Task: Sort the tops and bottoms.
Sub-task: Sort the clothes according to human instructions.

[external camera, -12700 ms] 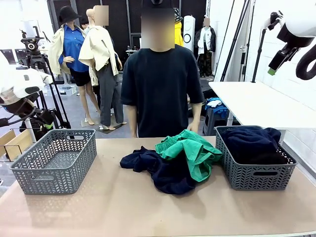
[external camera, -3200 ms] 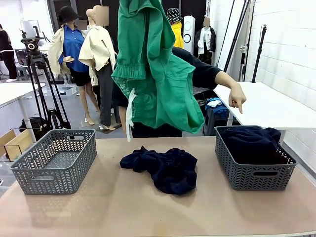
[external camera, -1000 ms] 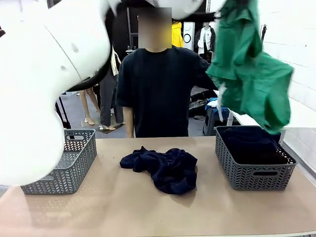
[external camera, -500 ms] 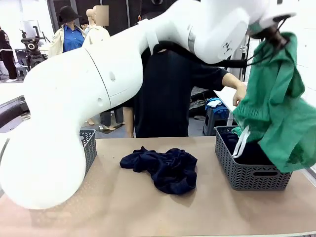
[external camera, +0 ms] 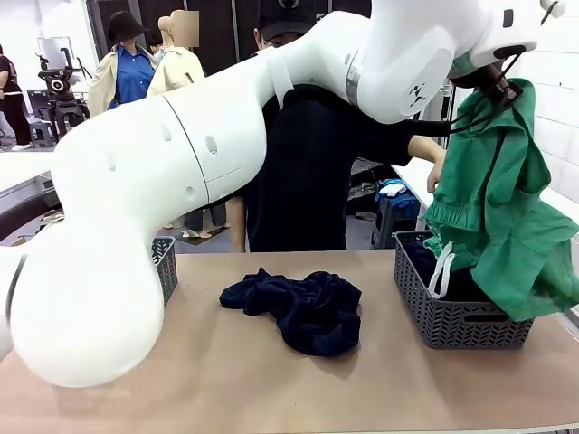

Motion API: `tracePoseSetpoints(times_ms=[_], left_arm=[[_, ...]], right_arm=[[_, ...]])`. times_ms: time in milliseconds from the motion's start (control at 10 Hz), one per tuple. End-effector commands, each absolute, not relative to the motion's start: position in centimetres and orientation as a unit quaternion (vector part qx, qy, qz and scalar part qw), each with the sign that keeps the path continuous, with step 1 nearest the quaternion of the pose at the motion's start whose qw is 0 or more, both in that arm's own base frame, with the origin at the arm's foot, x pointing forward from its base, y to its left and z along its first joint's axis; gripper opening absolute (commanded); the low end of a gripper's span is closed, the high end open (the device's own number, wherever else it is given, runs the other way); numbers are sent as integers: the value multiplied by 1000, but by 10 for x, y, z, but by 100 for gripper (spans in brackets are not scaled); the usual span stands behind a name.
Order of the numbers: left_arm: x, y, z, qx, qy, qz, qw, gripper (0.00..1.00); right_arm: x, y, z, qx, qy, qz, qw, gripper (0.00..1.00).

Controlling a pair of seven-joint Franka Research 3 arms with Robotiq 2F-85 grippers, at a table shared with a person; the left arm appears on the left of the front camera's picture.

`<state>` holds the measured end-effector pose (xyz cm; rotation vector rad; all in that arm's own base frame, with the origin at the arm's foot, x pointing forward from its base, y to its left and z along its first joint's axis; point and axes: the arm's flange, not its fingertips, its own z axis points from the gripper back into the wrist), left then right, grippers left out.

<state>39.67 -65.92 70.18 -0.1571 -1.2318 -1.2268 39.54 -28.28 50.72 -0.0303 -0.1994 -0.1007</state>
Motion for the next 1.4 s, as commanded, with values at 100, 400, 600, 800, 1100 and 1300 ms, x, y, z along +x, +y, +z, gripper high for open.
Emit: tracePoseSetpoints(times_ms=[100,400,600,800,1100,1300], left_arm=[[395,-659,705,-73,-547,-533,642,0],[422,-688,659,-67,-504,-578,639,0],[433,-698,623,-58,-467,-593,653,0],[436,-702,581,-51,-433,-602,669,0],[435,-701,511,-62,-361,-623,692,0],[429,-706,488,-79,-355,-632,684,0]], right_arm=[[395,-284,507,-22,-96,-48,994,100],[395,-284,507,-22,-96,-48,994,100],[395,-284,507,-22,-96,-48,994,100],[395,-284,507,-22,-96,-48,994,100],[395,-284,507,-22,-96,-48,994,100],[395,-284,507,-22,-96,-48,994,100]])
